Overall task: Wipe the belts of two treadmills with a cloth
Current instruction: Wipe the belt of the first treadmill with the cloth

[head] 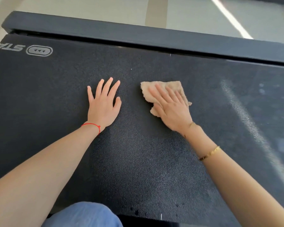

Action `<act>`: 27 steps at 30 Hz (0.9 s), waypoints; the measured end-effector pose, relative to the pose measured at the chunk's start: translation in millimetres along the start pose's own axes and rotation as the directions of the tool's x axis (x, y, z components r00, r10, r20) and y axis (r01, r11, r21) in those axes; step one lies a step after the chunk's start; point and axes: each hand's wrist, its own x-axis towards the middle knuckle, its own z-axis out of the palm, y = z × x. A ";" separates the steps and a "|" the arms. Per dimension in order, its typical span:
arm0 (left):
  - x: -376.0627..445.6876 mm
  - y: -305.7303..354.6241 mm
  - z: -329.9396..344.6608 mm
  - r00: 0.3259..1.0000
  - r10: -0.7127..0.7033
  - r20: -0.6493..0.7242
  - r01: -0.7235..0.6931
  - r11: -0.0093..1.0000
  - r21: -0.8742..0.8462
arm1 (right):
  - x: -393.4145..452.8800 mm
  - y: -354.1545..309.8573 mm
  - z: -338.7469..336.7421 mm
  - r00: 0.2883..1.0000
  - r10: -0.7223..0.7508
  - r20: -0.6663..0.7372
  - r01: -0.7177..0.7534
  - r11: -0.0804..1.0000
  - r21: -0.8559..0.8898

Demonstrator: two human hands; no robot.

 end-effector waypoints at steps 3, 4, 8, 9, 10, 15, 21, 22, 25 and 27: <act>-1.0 1.3 0.2 1.000 -0.002 -0.004 0.002 1.000 -0.004 | 29.2 14.9 -11.9 0.999 0.044 -0.009 -0.045 0.999 -0.014; -0.9 1.5 0.1 1.000 0.000 -0.006 0.000 1.000 -0.003 | 35.5 17.5 -13.2 0.999 0.043 -0.003 -0.043 0.999 -0.024; 1.4 0.9 -0.7 1.000 -0.003 -0.001 0.003 1.000 -0.005 | 31.7 19.5 -10.5 0.999 -0.022 -0.025 0.021 1.000 -0.013; 1.9 0.6 -1.1 1.000 -0.006 0.003 0.006 1.000 -0.004 | 28.3 19.0 -10.6 0.998 -0.037 -0.042 0.037 0.999 0.005; 2.1 0.5 -1.1 1.000 -0.008 0.003 0.008 1.000 -0.002 | 25.8 18.4 -10.8 0.997 -0.047 -0.055 0.049 0.998 0.025; 1.7 0.9 0.3 1.000 -0.004 -0.005 0.004 1.000 -0.007 | 23.3 14.3 -16.9 0.991 0.027 -0.128 0.003 0.973 0.233; 2.5 0.7 1.2 1.000 -0.006 0.000 0.006 1.000 -0.001 | 52.7 25.7 -32.4 0.965 0.103 -0.243 -0.080 0.992 0.100; 2.6 0.6 1.2 1.000 -0.006 0.001 0.006 1.000 0.002 | 57.6 28.1 -33.8 0.971 0.106 -0.214 -0.096 0.994 0.059; 2.6 0.0 1.4 1.000 -0.009 0.002 0.009 1.000 0.004 | 68.3 30.9 -34.1 0.979 0.107 -0.176 -0.114 0.993 -0.029; 2.3 -0.1 1.6 1.000 -0.008 0.002 0.008 1.000 0.007 | 73.0 29.2 -34.4 0.974 0.105 -0.199 -0.114 0.993 -0.038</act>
